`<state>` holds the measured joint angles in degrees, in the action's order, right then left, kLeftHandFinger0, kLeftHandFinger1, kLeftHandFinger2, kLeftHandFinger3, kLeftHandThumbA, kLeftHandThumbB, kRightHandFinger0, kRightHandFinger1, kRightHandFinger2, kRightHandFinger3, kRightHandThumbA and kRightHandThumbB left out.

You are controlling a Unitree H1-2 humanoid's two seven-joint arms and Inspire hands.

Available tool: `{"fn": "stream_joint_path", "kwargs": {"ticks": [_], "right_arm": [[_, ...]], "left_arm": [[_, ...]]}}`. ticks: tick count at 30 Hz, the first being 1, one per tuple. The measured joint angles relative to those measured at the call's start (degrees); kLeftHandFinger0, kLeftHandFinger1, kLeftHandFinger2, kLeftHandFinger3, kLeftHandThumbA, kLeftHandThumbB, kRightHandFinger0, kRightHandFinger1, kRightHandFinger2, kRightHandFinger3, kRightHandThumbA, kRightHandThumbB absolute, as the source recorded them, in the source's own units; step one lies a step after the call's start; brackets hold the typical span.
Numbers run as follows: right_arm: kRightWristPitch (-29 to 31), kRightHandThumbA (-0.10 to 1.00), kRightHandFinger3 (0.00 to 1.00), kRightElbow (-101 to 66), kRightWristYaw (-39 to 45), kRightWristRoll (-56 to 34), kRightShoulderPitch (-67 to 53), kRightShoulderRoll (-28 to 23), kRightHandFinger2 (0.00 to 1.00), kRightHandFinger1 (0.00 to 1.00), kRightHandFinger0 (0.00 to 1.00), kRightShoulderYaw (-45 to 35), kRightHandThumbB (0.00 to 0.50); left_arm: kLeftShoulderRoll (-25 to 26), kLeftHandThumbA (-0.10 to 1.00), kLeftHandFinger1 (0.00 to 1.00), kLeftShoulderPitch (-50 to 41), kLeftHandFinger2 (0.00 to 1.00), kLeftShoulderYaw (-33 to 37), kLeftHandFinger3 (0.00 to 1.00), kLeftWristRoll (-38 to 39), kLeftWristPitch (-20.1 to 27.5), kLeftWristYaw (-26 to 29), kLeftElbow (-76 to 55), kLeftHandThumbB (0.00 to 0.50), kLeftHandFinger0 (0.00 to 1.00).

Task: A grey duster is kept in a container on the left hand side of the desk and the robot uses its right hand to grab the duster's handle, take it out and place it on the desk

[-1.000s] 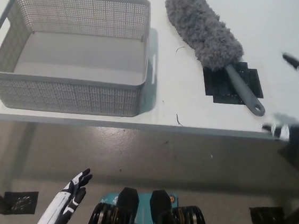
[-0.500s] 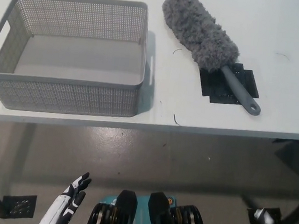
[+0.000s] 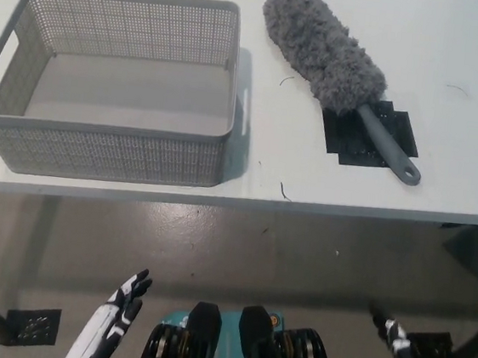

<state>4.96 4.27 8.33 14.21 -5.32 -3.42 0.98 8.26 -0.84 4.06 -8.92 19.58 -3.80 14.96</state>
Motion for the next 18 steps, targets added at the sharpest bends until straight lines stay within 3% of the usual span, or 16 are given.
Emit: {"fn": "stream_joint_path", "kwargs": {"ticks": [6,9,18], "right_arm": [[5.49,1.00,1.00,8.34,-0.46,-3.85,6.20,0.02,1.00,1.00,1.00,-2.27,0.201],[7.75,1.00,1.00,9.67,-0.60,-5.36,7.55,0.01,1.00,1.00,1.00,-2.65,0.164],[9.93,1.00,1.00,9.94,-0.99,-7.02,9.10,-0.06,1.00,1.00,1.00,-2.72,0.134]], "left_arm": [[-0.36,0.98,1.00,3.80,1.00,-0.73,1.00,0.12,0.52,0.34,-0.02,0.114,1.00],[-0.36,0.98,1.00,5.40,1.00,-1.05,1.00,0.12,0.94,0.58,-0.15,0.114,1.00],[-0.35,0.95,1.00,6.80,1.00,-1.09,1.00,0.04,1.31,1.05,-0.22,0.110,1.00]]}}
